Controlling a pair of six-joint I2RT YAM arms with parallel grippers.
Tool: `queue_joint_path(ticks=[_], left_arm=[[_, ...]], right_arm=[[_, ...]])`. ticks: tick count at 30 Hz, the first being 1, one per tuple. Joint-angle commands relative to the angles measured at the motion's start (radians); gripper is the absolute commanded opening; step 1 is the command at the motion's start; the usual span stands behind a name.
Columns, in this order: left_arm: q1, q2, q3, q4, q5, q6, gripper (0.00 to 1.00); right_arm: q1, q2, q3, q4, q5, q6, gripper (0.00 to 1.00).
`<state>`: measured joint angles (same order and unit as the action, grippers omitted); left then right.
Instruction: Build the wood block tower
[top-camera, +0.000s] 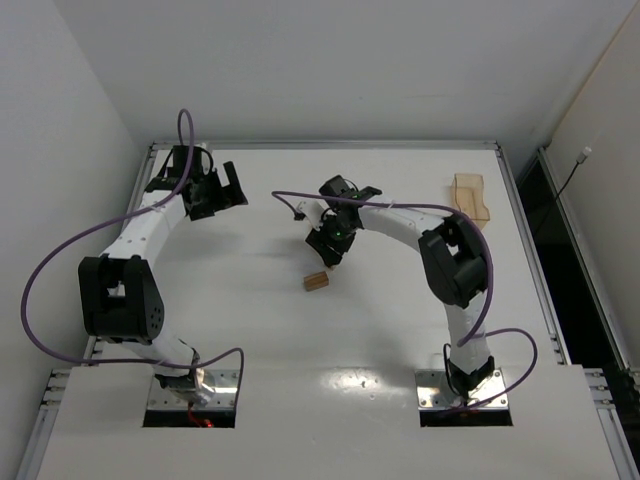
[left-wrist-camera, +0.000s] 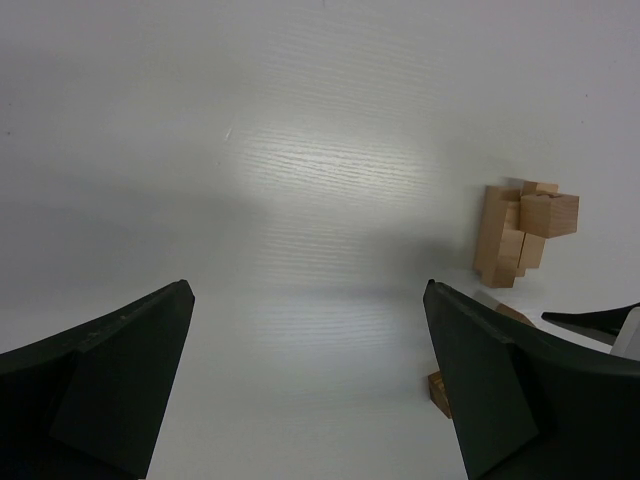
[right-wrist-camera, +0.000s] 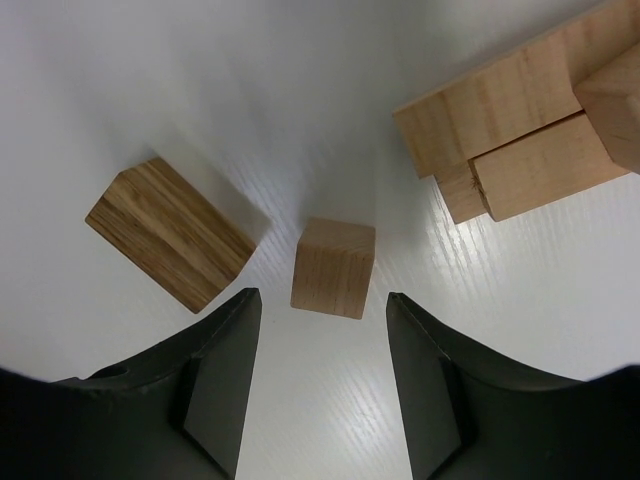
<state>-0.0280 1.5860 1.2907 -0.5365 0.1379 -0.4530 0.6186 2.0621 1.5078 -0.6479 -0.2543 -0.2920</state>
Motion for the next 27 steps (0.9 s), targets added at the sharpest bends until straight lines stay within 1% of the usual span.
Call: queue_joint_path(ticks=[1,7,8,14,16,17,18,20,21,22,24,27], left_arm=[[0.002,-0.012,0.007,0.024,0.0,0.007,1.0],[0.002,-0.003,0.007,0.024,0.0,0.007,1.0],[0.002,-0.003,0.007,0.024,0.0,0.007,1.0],[0.002,0.006,0.016,0.024,0.0,0.007,1.0],[0.002,0.006,0.016,0.024,0.0,0.007,1.0],[0.002,0.015,0.016,0.024,0.0,0.007,1.0],[0.002,0.015,0.016,0.024,0.0,0.007,1.0],[0.002,0.015,0.016,0.024,0.0,0.007,1.0],[0.002,0.015,0.025,0.024,0.0,0.007,1.0],[0.002,0.015,0.025,0.024,0.0,-0.002,1.0],[0.002,0.015,0.025,0.015,0.009,-0.003,1.0],[0.002,0.006,0.015,0.015,0.009,-0.003,1.0]], right_arm=[[0.007,0.007,0.025,0.005,-0.019,0.022,0.5],[0.007,0.027,0.043,0.016,-0.01,0.031,0.5],[0.007,0.039,0.052,0.016,-0.01,0.031,0.52],[0.017,0.059,0.061,0.016,0.001,0.031,0.51],[0.017,0.059,0.061,0.016,0.01,0.031,0.42],[0.017,0.059,0.061,0.016,0.019,0.031,0.36],[0.017,0.059,0.061,0.027,0.033,0.031,0.23],[0.017,0.05,0.04,0.036,0.049,0.022,0.15],[0.017,0.05,0.023,0.036,0.065,0.022,0.02],[0.017,0.038,0.023,0.036,0.066,0.022,0.0],[0.017,0.011,0.009,0.036,0.087,0.022,0.0],[0.017,-0.057,0.0,0.025,0.111,0.079,0.0]])
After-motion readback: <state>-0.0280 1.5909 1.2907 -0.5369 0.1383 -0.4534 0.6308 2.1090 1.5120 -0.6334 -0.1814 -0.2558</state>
